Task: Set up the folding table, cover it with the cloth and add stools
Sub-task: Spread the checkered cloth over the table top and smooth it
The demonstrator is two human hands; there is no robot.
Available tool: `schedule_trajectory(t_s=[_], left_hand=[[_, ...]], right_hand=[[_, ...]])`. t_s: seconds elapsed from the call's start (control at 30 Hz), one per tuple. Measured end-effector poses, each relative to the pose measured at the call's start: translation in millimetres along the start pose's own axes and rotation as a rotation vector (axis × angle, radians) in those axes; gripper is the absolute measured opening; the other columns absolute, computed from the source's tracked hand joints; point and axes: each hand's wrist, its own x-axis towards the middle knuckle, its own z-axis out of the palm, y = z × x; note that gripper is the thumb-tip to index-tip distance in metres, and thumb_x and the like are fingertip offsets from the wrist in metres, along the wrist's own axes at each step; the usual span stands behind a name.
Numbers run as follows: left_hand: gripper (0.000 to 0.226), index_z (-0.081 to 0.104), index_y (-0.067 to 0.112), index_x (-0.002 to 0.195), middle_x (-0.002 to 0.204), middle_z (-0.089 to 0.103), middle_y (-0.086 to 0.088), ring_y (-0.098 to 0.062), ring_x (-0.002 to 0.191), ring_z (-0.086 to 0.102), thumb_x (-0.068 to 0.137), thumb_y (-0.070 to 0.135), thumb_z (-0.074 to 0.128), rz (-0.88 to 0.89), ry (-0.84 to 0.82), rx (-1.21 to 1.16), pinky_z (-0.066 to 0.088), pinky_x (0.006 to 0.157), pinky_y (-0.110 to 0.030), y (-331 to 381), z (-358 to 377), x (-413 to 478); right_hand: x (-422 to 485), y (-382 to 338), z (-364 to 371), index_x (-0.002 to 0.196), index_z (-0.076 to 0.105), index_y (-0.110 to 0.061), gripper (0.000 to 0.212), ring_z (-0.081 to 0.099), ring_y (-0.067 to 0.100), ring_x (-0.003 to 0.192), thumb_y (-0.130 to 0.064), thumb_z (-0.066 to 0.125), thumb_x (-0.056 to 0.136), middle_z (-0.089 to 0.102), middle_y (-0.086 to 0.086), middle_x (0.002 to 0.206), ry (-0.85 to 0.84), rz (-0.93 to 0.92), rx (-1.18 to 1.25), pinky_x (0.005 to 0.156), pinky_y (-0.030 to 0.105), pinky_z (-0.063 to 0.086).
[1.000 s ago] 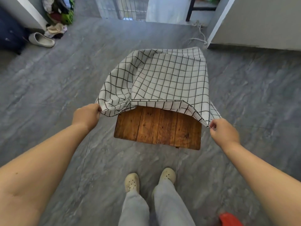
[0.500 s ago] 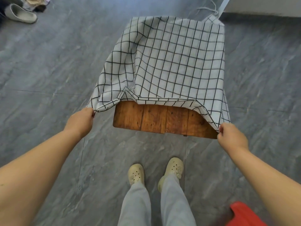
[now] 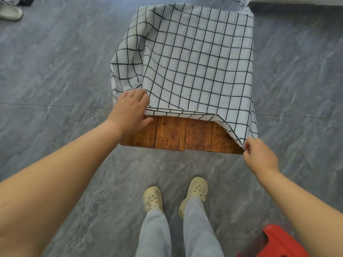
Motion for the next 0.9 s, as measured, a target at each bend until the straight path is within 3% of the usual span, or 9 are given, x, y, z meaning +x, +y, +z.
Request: schedule_trajectory(t_s=[0.1,0.2,0.33,0.4,0.53,0.7,0.8,0.9], left_hand=[[0.053,0.048,0.015,0.127,0.124,0.053,-0.008,-0.029,0.117,0.047,0.080,0.031,0.066,-0.037,-0.069,-0.041,0.035,0.099,-0.042,15,9,21],[0.030,0.060,0.011,0.110,0.111,0.057,-0.008,-0.030,0.106,0.049,0.081,0.019,0.063,-0.019,-0.031,-0.036,0.038,0.090,-0.042,20,15,26],[0.024,0.065,0.009,0.095,0.094,0.058,-0.008,-0.029,0.090,0.051,0.079,0.026,0.071,0.081,0.034,-0.151,0.046,0.072,-0.043,18,19,21],[0.024,0.065,0.009,0.092,0.090,0.057,-0.006,-0.027,0.085,0.052,0.081,0.030,0.070,0.112,0.042,-0.149,0.045,0.064,-0.036,15,21,15],[0.018,0.067,0.012,0.095,0.089,0.061,-0.003,-0.025,0.084,0.054,0.085,0.027,0.067,0.089,-0.004,-0.169,0.036,0.057,-0.029,12,27,2],[0.015,0.069,0.012,0.098,0.090,0.062,-0.004,-0.027,0.086,0.055,0.084,0.018,0.067,0.047,-0.015,-0.249,0.038,0.056,-0.031,20,32,-3],[0.014,0.069,0.012,0.098,0.089,0.062,-0.004,-0.026,0.085,0.056,0.084,0.015,0.066,-0.012,0.014,-0.301,0.042,0.058,-0.032,24,34,-6],[0.015,0.069,0.015,0.097,0.088,0.061,-0.003,-0.025,0.084,0.056,0.082,0.013,0.068,-0.047,0.036,-0.327,0.042,0.058,-0.032,26,37,-11]], right_hand=[[2,4,3,0.086,0.054,-0.017,0.015,0.054,0.035,0.084,-0.004,0.049,0.083,0.057,0.012,0.098,0.012,-0.004,-0.002,0.063,0.033,0.037],[4,9,5,0.086,0.055,-0.017,0.015,0.054,0.035,0.085,-0.004,0.049,0.082,0.056,0.011,0.097,0.011,-0.001,0.011,0.063,0.034,0.039],[5,13,6,0.083,0.057,-0.014,0.015,0.053,0.036,0.089,0.000,0.051,0.079,0.056,0.014,0.094,0.046,-0.009,0.038,0.063,0.033,0.036],[5,14,5,0.085,0.061,-0.009,0.015,0.052,0.038,0.092,0.002,0.053,0.078,0.057,0.017,0.093,0.079,-0.007,0.039,0.066,0.034,0.035],[4,11,2,0.101,0.062,-0.008,0.027,0.050,0.038,0.102,0.000,0.058,0.076,0.058,0.017,0.103,0.104,-0.023,0.027,0.082,0.041,0.040],[2,-21,3,0.121,0.054,-0.011,0.047,0.050,0.032,0.113,-0.018,0.072,0.078,0.056,0.010,0.116,0.085,-0.262,0.115,0.095,0.045,0.040],[1,-47,7,0.124,0.052,-0.013,0.053,0.050,0.028,0.112,-0.029,0.074,0.078,0.055,0.006,0.117,0.035,-0.394,0.064,0.092,0.040,0.040],[-1,-65,16,0.117,0.054,-0.013,0.040,0.052,0.028,0.101,-0.021,0.071,0.081,0.056,0.006,0.109,0.080,-0.446,0.009,0.080,0.037,0.041]])
